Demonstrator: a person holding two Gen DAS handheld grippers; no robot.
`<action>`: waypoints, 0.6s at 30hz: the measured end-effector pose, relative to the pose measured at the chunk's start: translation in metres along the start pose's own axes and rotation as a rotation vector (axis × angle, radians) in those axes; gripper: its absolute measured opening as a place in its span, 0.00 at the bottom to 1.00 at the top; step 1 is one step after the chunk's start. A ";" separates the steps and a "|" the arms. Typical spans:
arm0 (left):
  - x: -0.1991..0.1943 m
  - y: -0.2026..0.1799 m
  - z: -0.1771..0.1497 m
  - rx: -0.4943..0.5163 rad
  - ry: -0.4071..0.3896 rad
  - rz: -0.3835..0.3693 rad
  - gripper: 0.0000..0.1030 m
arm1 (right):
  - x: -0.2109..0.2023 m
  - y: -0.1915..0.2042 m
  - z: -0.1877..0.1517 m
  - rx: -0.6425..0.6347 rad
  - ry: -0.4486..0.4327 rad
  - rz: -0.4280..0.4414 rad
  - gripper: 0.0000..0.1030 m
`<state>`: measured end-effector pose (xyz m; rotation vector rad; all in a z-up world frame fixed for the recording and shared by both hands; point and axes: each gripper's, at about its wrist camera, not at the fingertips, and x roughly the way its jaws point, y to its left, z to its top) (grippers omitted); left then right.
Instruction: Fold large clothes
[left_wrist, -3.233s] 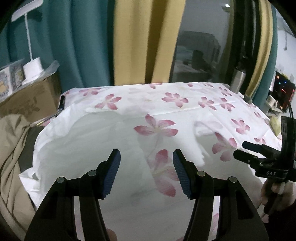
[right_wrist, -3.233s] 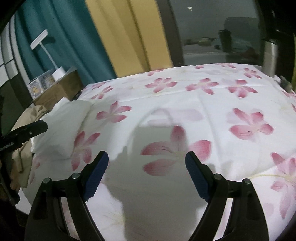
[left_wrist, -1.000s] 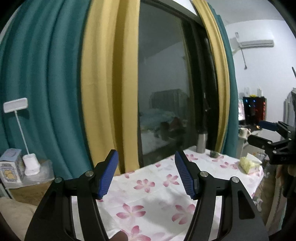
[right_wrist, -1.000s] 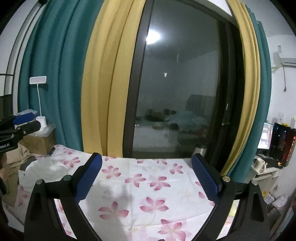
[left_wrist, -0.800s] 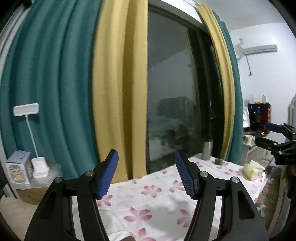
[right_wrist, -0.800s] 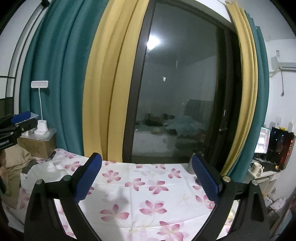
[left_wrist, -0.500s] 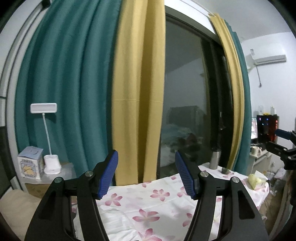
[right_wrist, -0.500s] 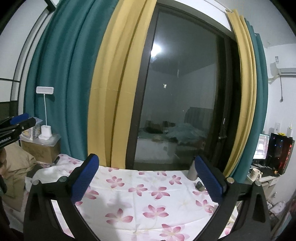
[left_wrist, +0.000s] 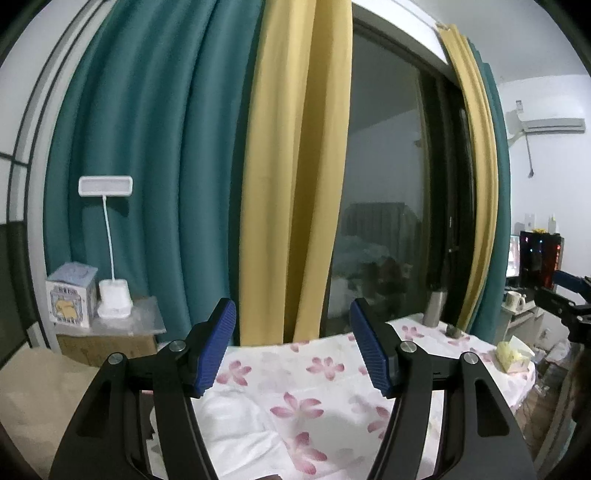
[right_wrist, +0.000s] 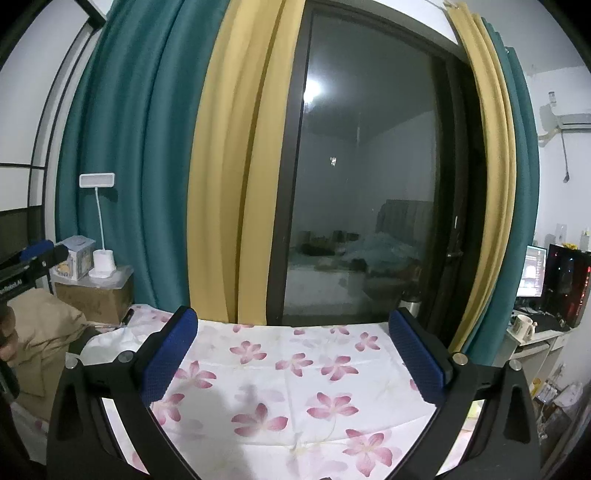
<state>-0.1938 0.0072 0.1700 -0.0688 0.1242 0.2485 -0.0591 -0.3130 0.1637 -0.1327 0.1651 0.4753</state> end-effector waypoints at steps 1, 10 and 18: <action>0.002 0.000 -0.002 -0.002 0.010 -0.002 0.66 | 0.001 0.000 0.000 0.001 0.003 0.002 0.99; 0.012 -0.005 -0.009 0.001 0.047 -0.002 0.66 | 0.001 -0.005 -0.004 0.018 0.012 -0.003 0.99; 0.015 -0.009 -0.011 0.002 0.057 -0.001 0.66 | 0.003 -0.009 -0.005 0.030 0.019 -0.010 0.99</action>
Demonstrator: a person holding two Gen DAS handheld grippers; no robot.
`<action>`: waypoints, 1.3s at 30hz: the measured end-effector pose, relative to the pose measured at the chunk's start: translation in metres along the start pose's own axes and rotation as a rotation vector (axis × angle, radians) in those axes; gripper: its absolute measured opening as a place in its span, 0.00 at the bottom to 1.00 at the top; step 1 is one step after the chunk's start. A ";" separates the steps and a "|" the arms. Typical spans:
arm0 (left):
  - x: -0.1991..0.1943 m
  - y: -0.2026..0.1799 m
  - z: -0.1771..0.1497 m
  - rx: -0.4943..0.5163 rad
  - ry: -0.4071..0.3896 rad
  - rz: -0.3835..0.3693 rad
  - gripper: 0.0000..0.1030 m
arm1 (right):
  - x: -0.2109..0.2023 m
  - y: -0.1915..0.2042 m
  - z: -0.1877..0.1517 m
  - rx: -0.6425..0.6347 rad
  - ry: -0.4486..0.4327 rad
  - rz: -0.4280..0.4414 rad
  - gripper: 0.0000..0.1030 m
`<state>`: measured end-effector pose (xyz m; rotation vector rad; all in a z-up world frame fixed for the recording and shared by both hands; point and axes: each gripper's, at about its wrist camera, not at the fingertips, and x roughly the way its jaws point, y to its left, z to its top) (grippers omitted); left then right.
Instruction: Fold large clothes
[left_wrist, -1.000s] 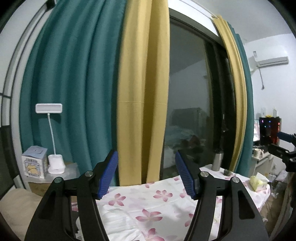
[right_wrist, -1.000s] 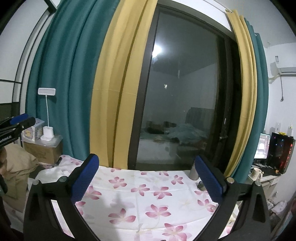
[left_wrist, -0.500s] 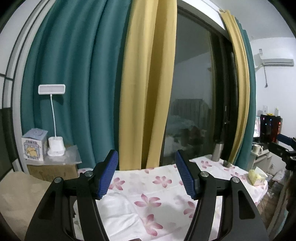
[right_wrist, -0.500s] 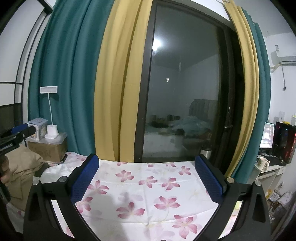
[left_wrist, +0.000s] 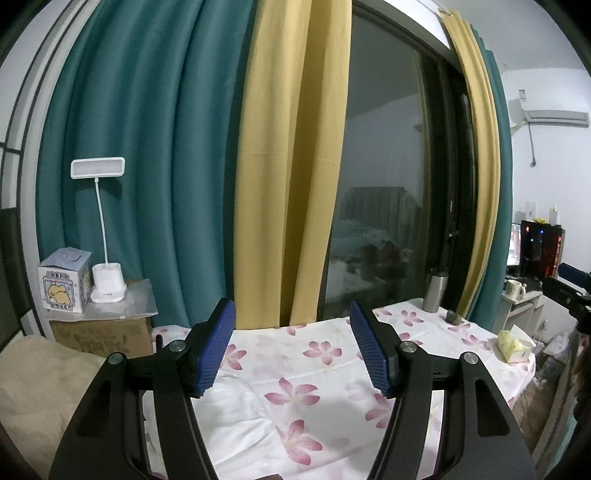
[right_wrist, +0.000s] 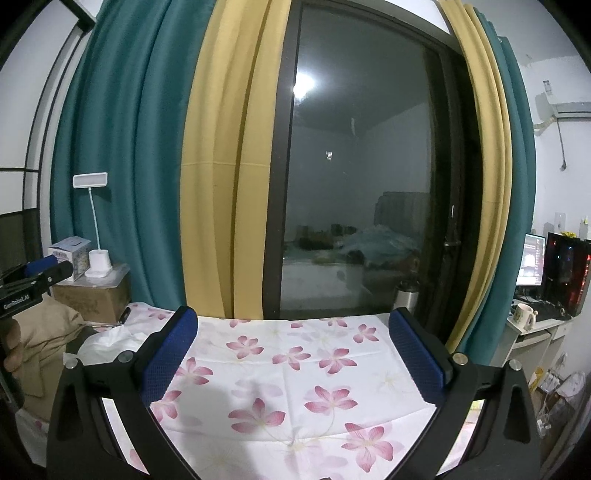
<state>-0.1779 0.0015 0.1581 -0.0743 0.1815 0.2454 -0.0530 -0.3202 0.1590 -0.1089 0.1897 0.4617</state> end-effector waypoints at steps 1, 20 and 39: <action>0.000 0.000 0.000 0.001 0.000 0.002 0.66 | 0.000 0.000 0.000 0.001 0.001 0.001 0.99; 0.001 -0.002 0.000 -0.003 0.003 0.001 0.66 | 0.002 0.001 -0.002 0.002 0.009 -0.003 0.99; -0.004 -0.007 -0.004 -0.020 0.004 0.027 0.66 | 0.004 0.008 -0.005 0.002 0.017 0.000 0.99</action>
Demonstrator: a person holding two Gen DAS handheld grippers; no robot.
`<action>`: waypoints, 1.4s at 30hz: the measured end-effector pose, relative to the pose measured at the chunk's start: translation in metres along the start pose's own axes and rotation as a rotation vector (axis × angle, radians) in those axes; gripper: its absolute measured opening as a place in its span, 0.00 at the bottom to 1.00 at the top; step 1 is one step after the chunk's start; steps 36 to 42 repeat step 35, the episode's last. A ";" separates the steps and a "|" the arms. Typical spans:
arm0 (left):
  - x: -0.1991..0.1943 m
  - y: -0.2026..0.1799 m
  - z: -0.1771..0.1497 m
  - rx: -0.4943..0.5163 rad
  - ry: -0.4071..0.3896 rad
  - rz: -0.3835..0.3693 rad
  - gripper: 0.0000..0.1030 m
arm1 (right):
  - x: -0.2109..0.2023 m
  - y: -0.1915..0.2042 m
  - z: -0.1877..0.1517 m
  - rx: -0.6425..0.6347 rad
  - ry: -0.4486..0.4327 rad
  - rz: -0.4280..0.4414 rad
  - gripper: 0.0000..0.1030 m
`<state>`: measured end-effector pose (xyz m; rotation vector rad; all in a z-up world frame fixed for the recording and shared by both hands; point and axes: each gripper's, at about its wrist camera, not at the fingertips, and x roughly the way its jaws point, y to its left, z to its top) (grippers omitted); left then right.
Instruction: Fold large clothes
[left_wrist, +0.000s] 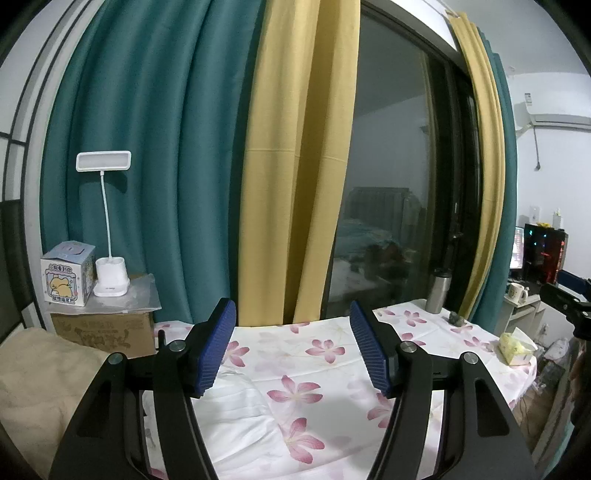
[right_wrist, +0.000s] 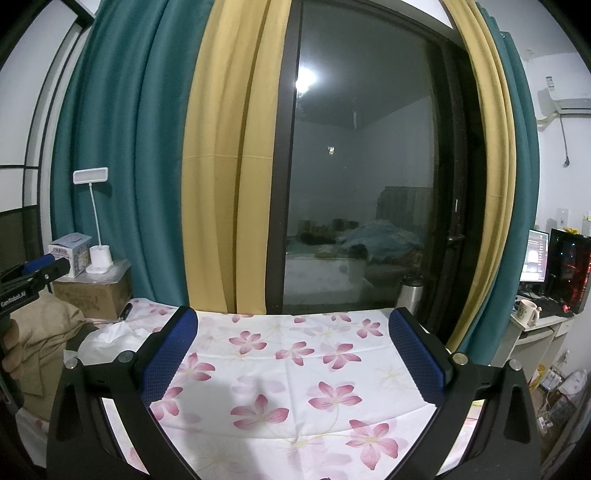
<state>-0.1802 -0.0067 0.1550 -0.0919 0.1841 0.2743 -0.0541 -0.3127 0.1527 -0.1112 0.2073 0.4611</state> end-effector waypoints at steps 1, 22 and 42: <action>0.000 -0.001 0.000 0.001 0.001 0.000 0.66 | 0.000 0.000 0.000 0.002 0.001 0.000 0.99; 0.002 -0.004 -0.003 0.008 0.005 -0.007 0.66 | 0.002 0.002 0.000 0.006 0.013 -0.001 0.99; 0.004 0.001 -0.004 0.005 0.012 -0.001 0.66 | 0.002 0.006 -0.003 0.007 0.018 -0.003 0.99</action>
